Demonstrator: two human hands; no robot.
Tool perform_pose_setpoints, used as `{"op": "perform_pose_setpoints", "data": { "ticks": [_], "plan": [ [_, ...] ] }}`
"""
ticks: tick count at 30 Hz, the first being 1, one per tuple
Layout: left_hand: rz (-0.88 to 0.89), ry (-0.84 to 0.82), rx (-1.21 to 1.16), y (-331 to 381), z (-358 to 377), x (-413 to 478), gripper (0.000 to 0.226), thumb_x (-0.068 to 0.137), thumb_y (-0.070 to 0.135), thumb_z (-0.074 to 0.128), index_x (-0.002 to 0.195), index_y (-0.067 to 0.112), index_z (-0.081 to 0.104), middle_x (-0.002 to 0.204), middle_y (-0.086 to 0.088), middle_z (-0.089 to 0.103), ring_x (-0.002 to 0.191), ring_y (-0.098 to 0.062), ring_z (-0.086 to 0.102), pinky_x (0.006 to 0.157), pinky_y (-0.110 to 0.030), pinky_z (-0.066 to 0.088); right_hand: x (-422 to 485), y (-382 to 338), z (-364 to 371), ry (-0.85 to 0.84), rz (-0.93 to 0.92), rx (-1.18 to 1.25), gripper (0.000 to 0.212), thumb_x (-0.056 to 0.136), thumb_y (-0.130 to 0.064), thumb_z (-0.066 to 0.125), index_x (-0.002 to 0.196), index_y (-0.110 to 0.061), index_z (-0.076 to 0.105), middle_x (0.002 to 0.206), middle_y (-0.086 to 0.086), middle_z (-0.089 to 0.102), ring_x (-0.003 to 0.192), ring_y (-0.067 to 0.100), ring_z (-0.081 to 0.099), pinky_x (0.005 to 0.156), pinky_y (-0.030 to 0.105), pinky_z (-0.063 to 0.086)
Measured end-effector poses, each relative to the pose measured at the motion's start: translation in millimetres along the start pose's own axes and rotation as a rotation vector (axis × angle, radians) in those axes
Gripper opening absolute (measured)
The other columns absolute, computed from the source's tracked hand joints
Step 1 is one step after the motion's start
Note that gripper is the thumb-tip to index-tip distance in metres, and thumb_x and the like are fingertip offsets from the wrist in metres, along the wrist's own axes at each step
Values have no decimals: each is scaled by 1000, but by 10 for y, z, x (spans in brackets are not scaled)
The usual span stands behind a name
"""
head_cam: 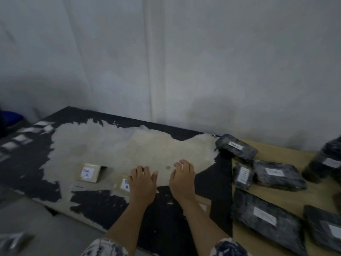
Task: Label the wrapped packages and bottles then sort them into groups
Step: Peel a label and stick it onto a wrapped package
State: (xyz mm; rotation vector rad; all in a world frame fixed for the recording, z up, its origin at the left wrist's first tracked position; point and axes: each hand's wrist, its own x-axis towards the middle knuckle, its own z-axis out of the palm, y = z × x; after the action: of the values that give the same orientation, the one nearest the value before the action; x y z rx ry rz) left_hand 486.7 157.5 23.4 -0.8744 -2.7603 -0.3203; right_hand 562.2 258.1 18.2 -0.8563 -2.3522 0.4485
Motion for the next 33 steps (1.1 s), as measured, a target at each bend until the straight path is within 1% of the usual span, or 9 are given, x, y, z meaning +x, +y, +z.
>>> {"op": "perform_pose_setpoints", "data": {
  "ticks": [4, 7, 11, 13, 15, 17, 20, 23, 33],
  "plan": [
    [5, -84, -31, -416, 92, 234, 66, 97, 49, 14, 75, 9, 63, 75, -10, 58, 67, -29, 55, 56, -33, 46, 263, -387, 392, -31, -58, 16, 21, 68, -8, 57, 85, -7, 69, 94, 11, 65, 85, 28, 63, 65, 36, 55],
    [-9, -38, -4, -830, 209, 590, 76, 98, 49, 3, 76, 11, 64, 74, -8, 58, 66, -27, 56, 55, -33, 47, 552, -652, 782, -39, -72, 15, 18, 70, -7, 56, 83, -7, 69, 90, 9, 65, 81, 28, 64, 62, 34, 54],
    [-39, -57, 28, -1452, 287, 1179, 74, 99, 48, 8, 76, 8, 66, 74, -11, 60, 65, -30, 58, 56, -34, 48, 970, -1079, 1340, -66, -11, 67, 20, 75, -7, 51, 84, -4, 68, 89, 11, 64, 83, 31, 62, 63, 37, 53],
    [-37, -81, 40, -1669, 290, 1351, 66, 96, 47, 19, 76, 7, 67, 74, -11, 61, 65, -31, 59, 56, -34, 49, 1069, -1241, 1501, -77, 9, 92, 23, 81, -7, 46, 91, -2, 67, 97, 14, 63, 92, 33, 58, 73, 40, 51],
    [-60, -88, 53, -1909, 272, 1563, 70, 97, 48, 14, 76, 8, 67, 75, -10, 61, 66, -30, 60, 56, -34, 49, 1201, -1454, 1697, -105, 2, 104, 25, 89, -7, 44, 101, -2, 65, 109, 15, 59, 103, 32, 52, 85, 38, 46],
    [-106, -115, 49, -2150, 185, 1785, 68, 99, 48, 12, 93, 8, 67, 92, -11, 62, 84, -30, 60, 69, -36, 49, 1328, -1695, 1909, -109, -15, 116, 24, 92, -8, 44, 106, -4, 63, 113, 12, 58, 107, 29, 50, 88, 35, 45],
    [-196, -136, -1, -2535, 250, 2017, 48, 99, 44, 29, 124, 11, 53, 125, -9, 51, 116, -27, 44, 94, -36, 36, 1431, -2004, 2189, -132, -37, 128, 23, 92, -9, 44, 104, -5, 64, 111, 11, 59, 105, 27, 52, 85, 32, 46],
    [-206, -117, 9, -2949, 333, 2192, 45, 99, 44, 30, 123, 12, 52, 125, -9, 49, 116, -27, 42, 94, -35, 35, 1523, -2273, 2444, -197, -43, 117, 26, 93, -10, 40, 107, -6, 62, 116, 9, 56, 110, 25, 47, 90, 31, 42],
    [-153, -298, 19, -4694, 595, 2837, 42, 100, 44, 25, 124, 16, 47, 129, -6, 41, 120, -25, 36, 99, -36, 32, 1677, -3639, 3661, -390, 26, 68, 27, 94, -13, 40, 115, -6, 57, 123, 9, 50, 117, 26, 41, 93, 32, 39]
  ]
}}
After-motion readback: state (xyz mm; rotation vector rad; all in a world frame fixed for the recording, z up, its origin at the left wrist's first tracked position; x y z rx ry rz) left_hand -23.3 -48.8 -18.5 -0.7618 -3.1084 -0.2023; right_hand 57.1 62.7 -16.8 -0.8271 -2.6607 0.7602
